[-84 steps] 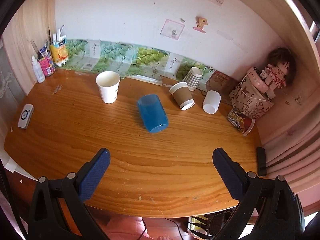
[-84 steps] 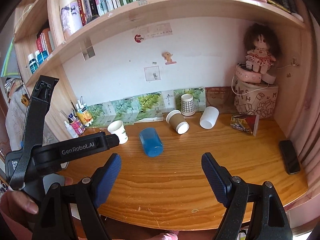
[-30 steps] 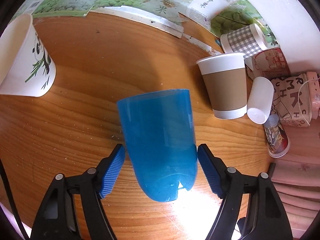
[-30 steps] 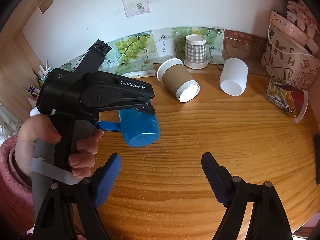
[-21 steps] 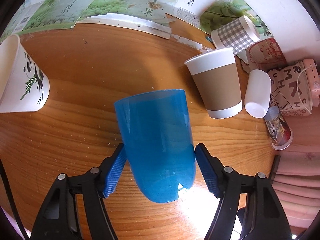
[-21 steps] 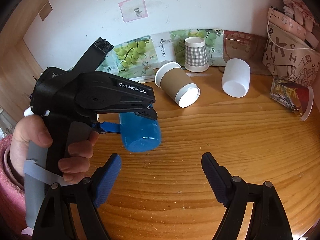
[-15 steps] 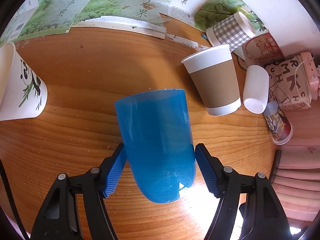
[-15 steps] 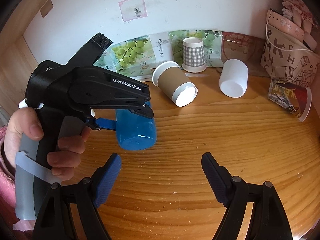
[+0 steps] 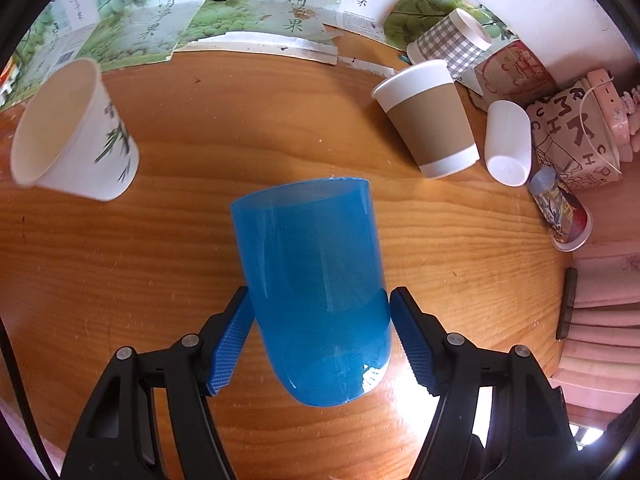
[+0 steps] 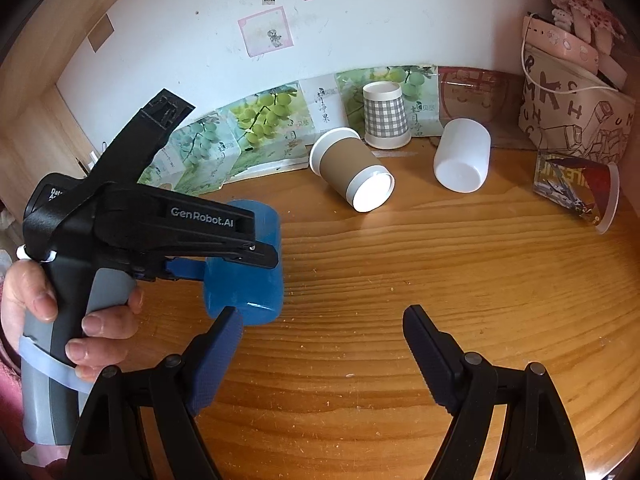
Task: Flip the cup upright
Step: 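Lift the blue cup with the left gripper and carry it toward the right tool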
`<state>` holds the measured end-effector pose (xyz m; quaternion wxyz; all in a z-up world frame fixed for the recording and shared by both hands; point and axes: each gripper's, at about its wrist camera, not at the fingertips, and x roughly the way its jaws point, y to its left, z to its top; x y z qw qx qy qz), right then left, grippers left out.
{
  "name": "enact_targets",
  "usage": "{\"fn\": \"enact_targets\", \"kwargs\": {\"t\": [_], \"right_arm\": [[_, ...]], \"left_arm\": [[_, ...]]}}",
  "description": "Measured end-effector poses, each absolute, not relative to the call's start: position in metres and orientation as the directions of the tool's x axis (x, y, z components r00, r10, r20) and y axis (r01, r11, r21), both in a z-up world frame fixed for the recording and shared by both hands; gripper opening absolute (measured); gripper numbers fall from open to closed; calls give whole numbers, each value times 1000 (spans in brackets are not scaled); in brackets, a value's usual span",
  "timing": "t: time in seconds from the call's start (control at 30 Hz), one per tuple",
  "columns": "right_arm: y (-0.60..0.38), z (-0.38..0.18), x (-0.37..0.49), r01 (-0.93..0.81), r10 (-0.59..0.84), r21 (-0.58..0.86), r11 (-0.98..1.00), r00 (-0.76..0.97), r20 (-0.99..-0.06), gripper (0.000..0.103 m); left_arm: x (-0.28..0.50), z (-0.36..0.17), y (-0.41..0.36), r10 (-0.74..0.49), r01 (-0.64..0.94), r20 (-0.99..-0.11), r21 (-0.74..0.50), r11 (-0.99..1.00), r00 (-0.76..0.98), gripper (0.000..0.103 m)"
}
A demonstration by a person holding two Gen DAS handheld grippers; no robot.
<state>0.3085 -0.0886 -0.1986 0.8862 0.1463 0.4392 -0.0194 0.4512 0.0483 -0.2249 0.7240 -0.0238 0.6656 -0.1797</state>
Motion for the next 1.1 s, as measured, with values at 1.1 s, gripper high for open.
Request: {"fn": "enact_targets", "kwargs": {"t": [1.1], "right_arm": [[-141,-210,162,138,153,293,946,607,-780,83]], "left_arm": [[292,-213,1,-220,311,-975,-197,930,38,73]]}}
